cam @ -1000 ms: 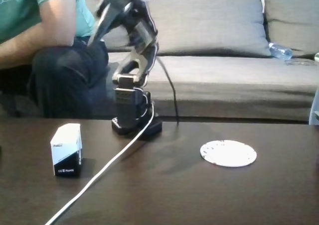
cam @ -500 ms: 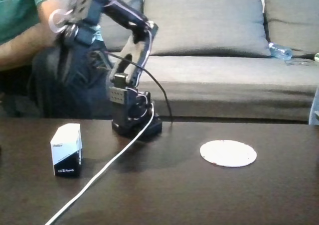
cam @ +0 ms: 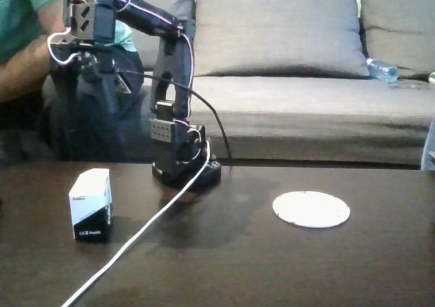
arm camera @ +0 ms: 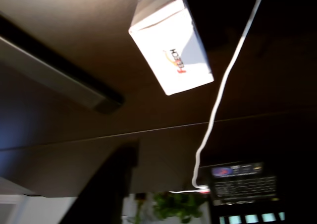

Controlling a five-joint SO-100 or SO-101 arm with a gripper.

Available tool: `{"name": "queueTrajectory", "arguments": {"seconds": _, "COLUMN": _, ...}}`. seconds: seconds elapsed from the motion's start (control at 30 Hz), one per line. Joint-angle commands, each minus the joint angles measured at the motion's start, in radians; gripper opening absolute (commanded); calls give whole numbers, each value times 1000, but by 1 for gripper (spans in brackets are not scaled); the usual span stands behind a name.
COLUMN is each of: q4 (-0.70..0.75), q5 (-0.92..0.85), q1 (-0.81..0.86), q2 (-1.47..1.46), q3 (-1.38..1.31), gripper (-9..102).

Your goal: Grasp a servo box and put it on the zirlivani.

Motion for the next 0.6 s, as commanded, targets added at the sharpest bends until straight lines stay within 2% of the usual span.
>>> {"name": "queueTrajectory", "arguments": {"seconds": 0.0, "q4": 55, "q5": -57, "q1": -17, "q2": -3, "q3": -23, "gripper": 37}}
{"name": "queueTrajectory", "arguments": {"seconds": 0.23, "q4": 52, "q5": -290, "q1": -6, "q2": -3, "q3": 18, "gripper": 37}}
{"name": "queueTrajectory", "arguments": {"seconds": 0.57, "q4": 41, "q5": -354, "q1": 55, "q2": -114, "q3": -72, "gripper": 40}}
